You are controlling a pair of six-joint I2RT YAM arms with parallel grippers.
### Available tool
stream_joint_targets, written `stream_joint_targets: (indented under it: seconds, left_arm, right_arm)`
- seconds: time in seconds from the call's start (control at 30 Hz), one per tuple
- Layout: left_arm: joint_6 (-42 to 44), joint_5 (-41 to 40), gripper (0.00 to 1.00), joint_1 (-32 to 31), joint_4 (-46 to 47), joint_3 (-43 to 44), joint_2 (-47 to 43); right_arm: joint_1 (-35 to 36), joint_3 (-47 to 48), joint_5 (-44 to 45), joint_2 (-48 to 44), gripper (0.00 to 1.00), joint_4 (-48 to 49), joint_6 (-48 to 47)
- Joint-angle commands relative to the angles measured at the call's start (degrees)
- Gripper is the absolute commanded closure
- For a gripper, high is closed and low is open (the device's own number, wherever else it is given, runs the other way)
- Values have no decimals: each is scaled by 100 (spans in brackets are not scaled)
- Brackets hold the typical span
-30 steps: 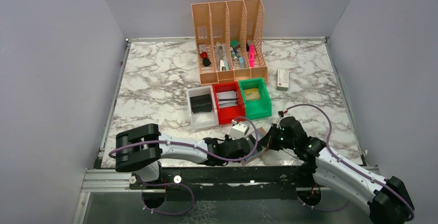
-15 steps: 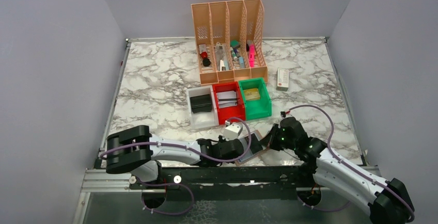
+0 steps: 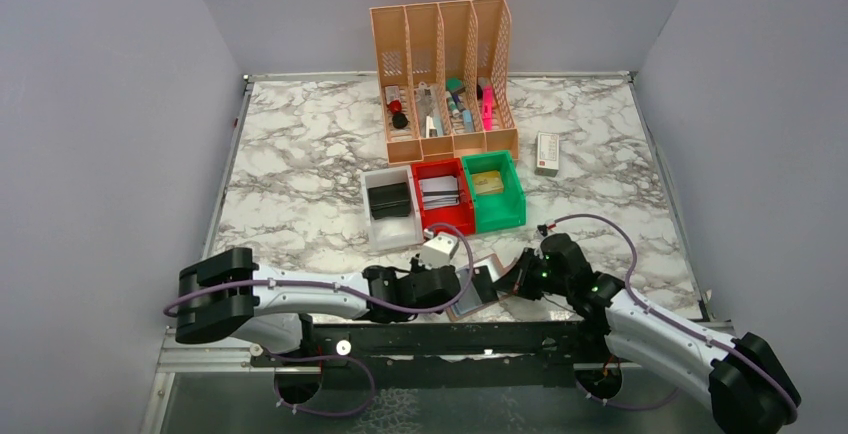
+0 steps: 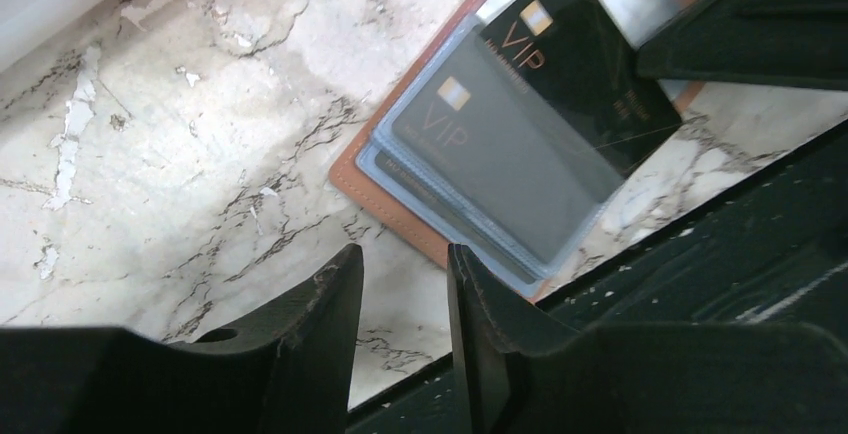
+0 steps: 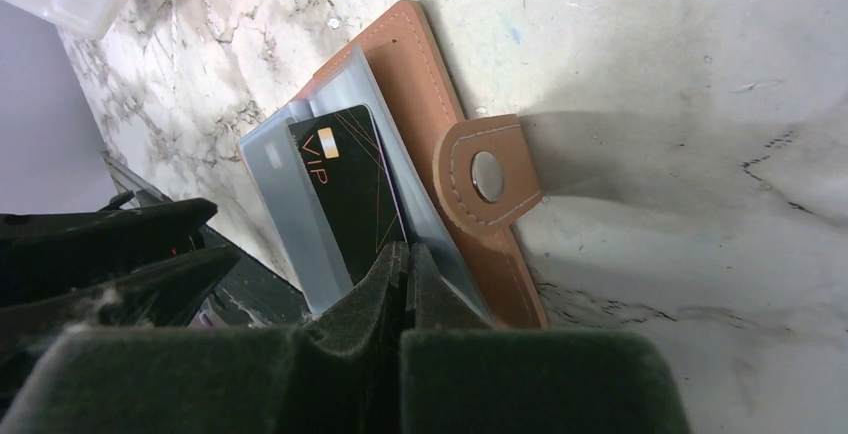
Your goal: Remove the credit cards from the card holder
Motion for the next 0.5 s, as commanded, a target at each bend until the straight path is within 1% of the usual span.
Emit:
stream_joint_targets:
  seconds: [0.0,0.07,0.17,0.27,0.33,0.47]
  left_arm:
    - [336,-130,57,-25,152,298,-308]
    - [588,103,54,-24,527,317,-299]
    - [812,424,53,-21,1015,379,-63]
    - [872,651,54,-21,1139,581,390]
    - [879,749,56,-21,1147,705,716]
    - [816,865,65,-21,1135,817,1190]
  right_arm:
    - [-17,-91,-113,-1,98,164,76]
    - [-17,-121,-116,-1,97,209,94]
    - [-17,-143,-47,5,96,217,91]
    - [-17,-135,-2,-9,96,158,65]
    - [-17,-134,3,-32,96,123,48]
    - [-17,-118,50,-102,94,32,17]
